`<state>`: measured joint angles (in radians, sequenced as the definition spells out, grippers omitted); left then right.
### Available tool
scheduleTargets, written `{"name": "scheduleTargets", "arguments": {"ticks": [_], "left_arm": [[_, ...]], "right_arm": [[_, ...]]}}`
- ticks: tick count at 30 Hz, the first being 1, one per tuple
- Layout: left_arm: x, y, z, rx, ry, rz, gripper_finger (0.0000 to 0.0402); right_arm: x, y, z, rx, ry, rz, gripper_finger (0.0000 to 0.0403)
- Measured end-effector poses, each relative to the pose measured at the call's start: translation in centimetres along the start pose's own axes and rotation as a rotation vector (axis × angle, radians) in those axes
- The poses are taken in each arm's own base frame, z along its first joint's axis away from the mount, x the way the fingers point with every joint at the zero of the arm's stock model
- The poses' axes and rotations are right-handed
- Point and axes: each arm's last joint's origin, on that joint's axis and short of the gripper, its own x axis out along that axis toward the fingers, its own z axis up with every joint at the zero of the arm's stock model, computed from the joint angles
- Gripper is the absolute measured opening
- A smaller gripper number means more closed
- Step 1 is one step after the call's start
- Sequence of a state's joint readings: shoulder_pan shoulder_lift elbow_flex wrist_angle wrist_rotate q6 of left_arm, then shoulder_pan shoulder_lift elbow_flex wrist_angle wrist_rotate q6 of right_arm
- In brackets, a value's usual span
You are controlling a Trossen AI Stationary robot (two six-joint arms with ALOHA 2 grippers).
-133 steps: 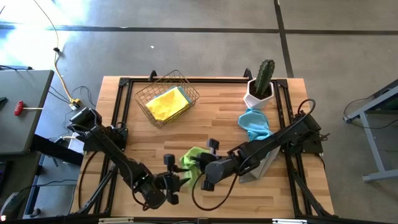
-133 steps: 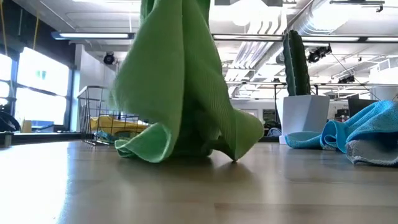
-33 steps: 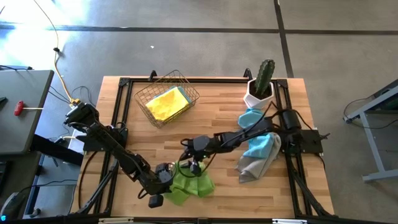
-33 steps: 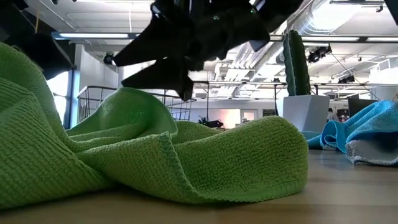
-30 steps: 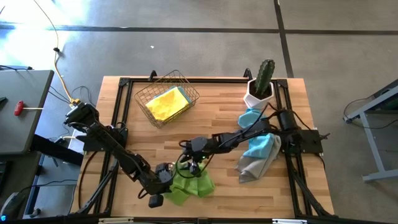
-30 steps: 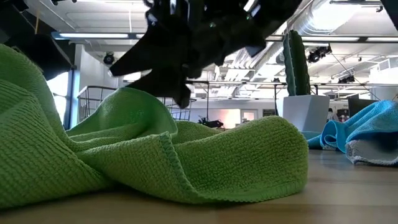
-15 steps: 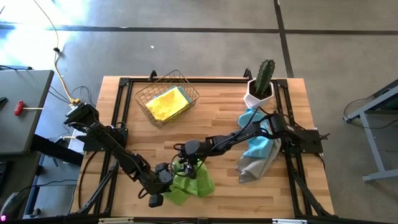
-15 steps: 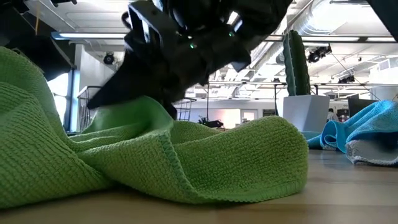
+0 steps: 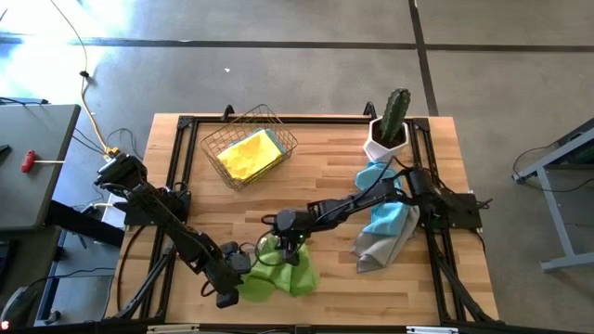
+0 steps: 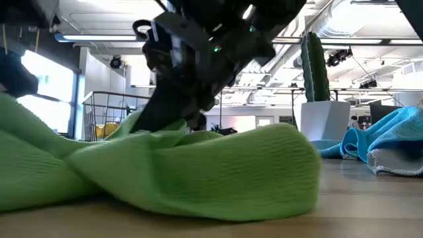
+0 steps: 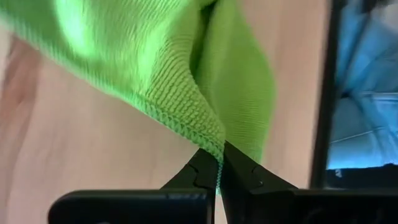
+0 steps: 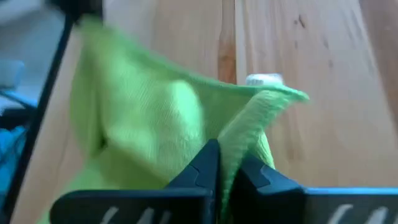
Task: Fold microfiber towels
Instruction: Fold the green microfiber towel
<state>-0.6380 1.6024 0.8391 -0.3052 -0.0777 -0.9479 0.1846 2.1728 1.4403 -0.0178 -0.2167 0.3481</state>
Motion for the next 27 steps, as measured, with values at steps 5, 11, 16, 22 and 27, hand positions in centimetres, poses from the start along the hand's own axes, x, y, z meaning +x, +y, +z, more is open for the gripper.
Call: {"name": "scheduleTargets", "arguments": {"ticks": [5,11,16,22,27], "left_arm": [[-0.4,1.3,-0.5,-0.054,0.108,0.143,0.0000],[-3.7,1.6,1.7,0.035,0.163,0.429,0.0000],[-8.5,0.6,5.2,0.247,0.109,0.644,0.0000],[-14.2,-0.3,8.8,0.479,-0.050,0.896,0.0000],[-17.2,-0.6,11.1,0.588,-0.144,1.002,0.0000]], "right_arm": [[-2.8,2.1,0.8,-0.096,0.014,-0.079,0.0004],[-8.3,5.8,1.9,-0.194,-0.039,-0.255,0.0001],[-12.3,7.9,1.9,-0.250,-0.076,-0.459,0.0001],[-16.5,9.8,1.8,-0.389,-0.126,-0.677,0.0000],[-18.7,10.3,1.9,-0.520,-0.117,-0.764,0.0000]]}}
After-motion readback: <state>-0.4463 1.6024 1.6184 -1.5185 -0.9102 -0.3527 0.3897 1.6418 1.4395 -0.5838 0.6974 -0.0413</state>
